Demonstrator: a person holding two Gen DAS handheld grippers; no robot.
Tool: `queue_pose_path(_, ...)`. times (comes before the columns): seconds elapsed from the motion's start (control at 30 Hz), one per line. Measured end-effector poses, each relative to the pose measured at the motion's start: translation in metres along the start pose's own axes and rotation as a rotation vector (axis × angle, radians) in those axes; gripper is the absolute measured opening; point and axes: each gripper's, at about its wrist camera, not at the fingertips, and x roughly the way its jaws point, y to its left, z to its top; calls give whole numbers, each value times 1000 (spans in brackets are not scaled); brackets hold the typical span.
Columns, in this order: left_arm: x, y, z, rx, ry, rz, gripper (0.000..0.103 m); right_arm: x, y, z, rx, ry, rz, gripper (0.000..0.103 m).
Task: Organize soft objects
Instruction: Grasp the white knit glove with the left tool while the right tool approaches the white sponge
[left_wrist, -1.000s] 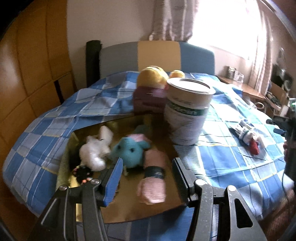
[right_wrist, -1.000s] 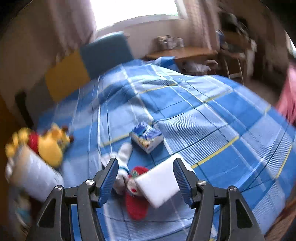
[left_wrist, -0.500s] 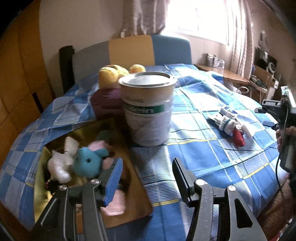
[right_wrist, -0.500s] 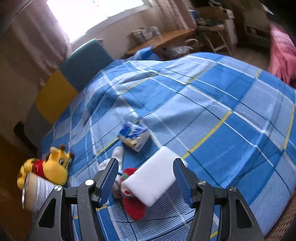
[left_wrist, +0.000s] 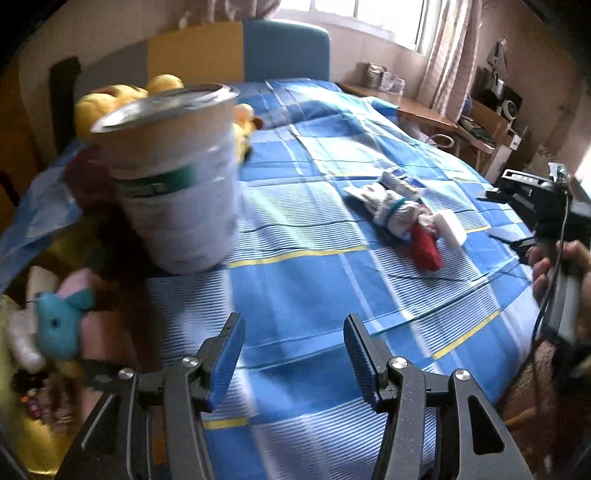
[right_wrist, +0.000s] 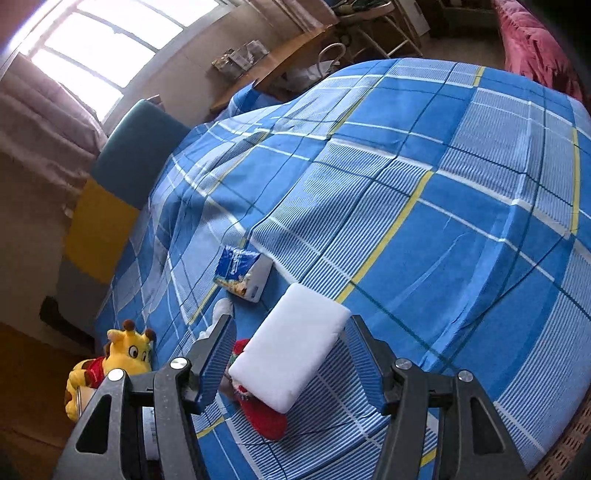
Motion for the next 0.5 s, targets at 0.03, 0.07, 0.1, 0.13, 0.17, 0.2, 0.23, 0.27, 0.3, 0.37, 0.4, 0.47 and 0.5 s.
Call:
queue_pose_path(0.03, 3, -4, 3, 2, 2, -11, 56, 1, 1, 0, -3, 6, 3, 62)
queue_pose_path(0.07, 7, -10, 9, 6, 6, -26, 56, 2, 1, -1, -5, 11, 8, 62)
queue_pose_path(0.1, 11, -15, 15, 10, 10, -44, 56, 2, 2, -1, -7, 16, 13, 62)
queue_pose_path(0.13, 15, -18, 20, 7, 14, -59, 56, 3, 2, -1, -9, 19, 18, 62)
queue_pose_path(0.17, 20, -23, 27, -1, 19, -80, 57, 3, 3, -2, -11, 21, 21, 62)
queue_pose_path(0.2, 24, -26, 33, -6, 26, -97, 57, 3, 4, -2, -12, 23, 23, 62)
queue_pose_path(0.23, 31, -30, 41, -12, 39, -123, 57, 3, 4, -2, -12, 26, 28, 62)
queue_pose_path(0.27, 38, -35, 48, -20, 49, -145, 57, 3, 5, -2, -12, 29, 35, 62)
queue_pose_path(0.3, 46, -40, 56, -31, 60, -161, 57, 3, 5, -2, -11, 31, 40, 62)
queue_pose_path(0.37, 61, -47, 70, -45, 81, -182, 57, 3, 5, -2, -11, 30, 54, 62)
queue_pose_path(0.4, 68, -51, 76, -59, 88, -197, 57, 2, 5, -2, -10, 29, 57, 62)
queue_pose_path(0.47, 82, -57, 90, -94, 89, -226, 67, 2, 4, -2, -2, 30, 68, 62)
queue_pose_path(0.5, 89, -59, 96, -114, 87, -230, 69, 2, 3, -1, 2, 31, 72, 62)
